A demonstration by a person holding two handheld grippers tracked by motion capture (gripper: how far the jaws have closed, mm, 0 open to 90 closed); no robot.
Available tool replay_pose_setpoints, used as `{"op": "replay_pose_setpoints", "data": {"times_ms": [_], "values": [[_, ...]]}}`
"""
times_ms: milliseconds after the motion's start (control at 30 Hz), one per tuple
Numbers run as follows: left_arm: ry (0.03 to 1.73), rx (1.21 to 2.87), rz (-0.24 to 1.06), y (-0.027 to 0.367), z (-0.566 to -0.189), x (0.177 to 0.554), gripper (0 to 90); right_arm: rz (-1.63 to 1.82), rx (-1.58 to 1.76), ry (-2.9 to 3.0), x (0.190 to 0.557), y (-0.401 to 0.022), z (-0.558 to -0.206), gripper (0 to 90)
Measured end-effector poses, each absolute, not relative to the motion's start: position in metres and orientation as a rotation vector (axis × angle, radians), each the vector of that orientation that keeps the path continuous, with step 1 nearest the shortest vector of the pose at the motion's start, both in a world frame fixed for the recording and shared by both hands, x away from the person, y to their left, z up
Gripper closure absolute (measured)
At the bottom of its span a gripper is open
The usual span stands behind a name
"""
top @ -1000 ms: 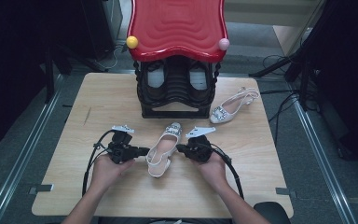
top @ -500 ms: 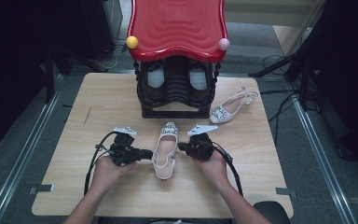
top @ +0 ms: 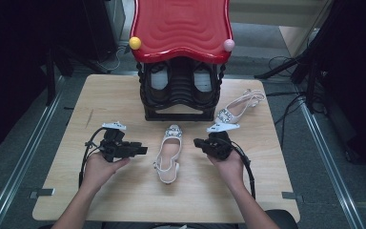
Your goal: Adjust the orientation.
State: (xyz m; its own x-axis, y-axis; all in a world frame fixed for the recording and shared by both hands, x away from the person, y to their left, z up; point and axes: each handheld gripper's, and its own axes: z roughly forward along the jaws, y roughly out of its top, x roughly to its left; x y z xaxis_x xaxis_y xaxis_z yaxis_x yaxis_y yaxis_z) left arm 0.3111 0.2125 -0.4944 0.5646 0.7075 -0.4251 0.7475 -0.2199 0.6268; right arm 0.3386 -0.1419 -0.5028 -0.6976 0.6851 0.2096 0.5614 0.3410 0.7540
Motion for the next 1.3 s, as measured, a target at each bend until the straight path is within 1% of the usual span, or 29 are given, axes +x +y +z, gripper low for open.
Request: {"op": "replay_pose_setpoints", "data": {"times_ms": [500,867,1133,1233,1300], "values": [[1.179,1.963,-0.033,0.217,-0.497,0.325,51.9,1.278,1.266,2.293,0.351,-0.196,-0.486,88.6],[1.182,1.969,-0.027,0.217,-0.500,0.327,49.8,1.251,1.368,2.224,0.376,-0.227,-0.486,88.7],[1.164,1.990,-0.025,0.218,-0.500,0.326,50.4,1.206,1.395,2.191,0.399,-0.238,-0.491,88.9],[1.162,1.974,-0.027,0.220,-0.500,0.323,50.6,1.201,1.409,2.171,0.408,-0.241,-0.490,88.9],[1.167,1.951,-0.050,0.222,-0.501,0.322,50.6,1.193,1.423,2.159,0.415,-0.243,-0.489,88.9]]}}
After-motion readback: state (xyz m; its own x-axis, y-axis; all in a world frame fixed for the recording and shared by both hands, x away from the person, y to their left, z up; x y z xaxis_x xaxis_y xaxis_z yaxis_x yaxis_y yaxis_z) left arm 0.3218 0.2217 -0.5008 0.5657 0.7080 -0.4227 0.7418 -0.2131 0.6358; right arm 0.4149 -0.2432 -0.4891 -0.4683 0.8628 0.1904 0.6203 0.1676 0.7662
